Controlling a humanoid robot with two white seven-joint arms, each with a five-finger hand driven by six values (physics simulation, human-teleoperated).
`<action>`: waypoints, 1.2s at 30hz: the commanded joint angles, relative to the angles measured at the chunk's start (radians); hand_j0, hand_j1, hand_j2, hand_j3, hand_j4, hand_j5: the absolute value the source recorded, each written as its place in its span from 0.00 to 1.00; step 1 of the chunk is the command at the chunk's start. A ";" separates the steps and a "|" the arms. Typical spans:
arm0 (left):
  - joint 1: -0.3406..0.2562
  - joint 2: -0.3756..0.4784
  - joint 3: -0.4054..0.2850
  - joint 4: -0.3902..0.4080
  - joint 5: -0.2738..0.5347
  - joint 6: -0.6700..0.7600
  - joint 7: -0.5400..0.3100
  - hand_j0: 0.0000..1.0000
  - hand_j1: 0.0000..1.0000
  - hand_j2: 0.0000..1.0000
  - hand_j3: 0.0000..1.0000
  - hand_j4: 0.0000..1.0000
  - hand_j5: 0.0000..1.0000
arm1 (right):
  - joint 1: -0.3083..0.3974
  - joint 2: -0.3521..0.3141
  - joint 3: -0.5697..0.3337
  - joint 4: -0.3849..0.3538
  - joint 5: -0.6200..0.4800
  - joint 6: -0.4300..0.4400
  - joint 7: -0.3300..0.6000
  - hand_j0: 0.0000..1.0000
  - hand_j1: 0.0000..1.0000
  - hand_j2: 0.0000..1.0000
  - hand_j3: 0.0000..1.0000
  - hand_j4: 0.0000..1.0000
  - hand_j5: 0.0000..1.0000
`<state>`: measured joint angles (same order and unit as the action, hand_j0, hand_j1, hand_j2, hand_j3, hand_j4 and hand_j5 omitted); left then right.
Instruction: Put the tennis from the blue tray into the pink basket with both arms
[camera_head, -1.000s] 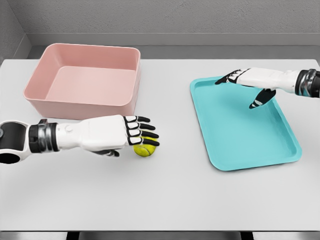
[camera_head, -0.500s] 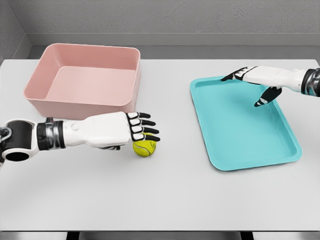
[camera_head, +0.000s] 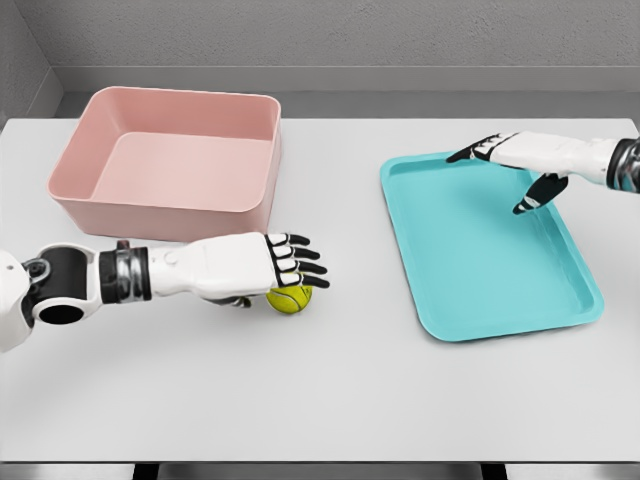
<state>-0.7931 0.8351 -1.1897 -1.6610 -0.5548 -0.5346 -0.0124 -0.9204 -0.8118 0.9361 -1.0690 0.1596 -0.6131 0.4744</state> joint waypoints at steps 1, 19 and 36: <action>-0.002 -0.002 -0.002 -0.005 0.006 0.001 -0.037 1.00 1.00 1.00 1.00 1.00 1.00 | 0.000 -0.001 -0.002 0.000 -0.006 0.002 0.000 1.00 1.00 1.00 1.00 1.00 1.00; -0.009 -0.048 -0.002 0.075 0.067 0.002 -0.028 1.00 1.00 1.00 1.00 1.00 1.00 | 0.002 0.000 0.000 0.015 -0.006 0.002 0.000 1.00 1.00 1.00 1.00 1.00 1.00; 0.000 -0.068 -0.010 0.098 0.050 0.008 -0.029 1.00 1.00 1.00 1.00 1.00 1.00 | 0.000 0.000 -0.002 0.029 -0.006 0.002 0.000 1.00 1.00 1.00 1.00 1.00 1.00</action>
<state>-0.7931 0.7671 -1.1998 -1.5711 -0.5098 -0.5263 -0.0420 -0.9204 -0.8107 0.9356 -1.0408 0.1596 -0.6131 0.4742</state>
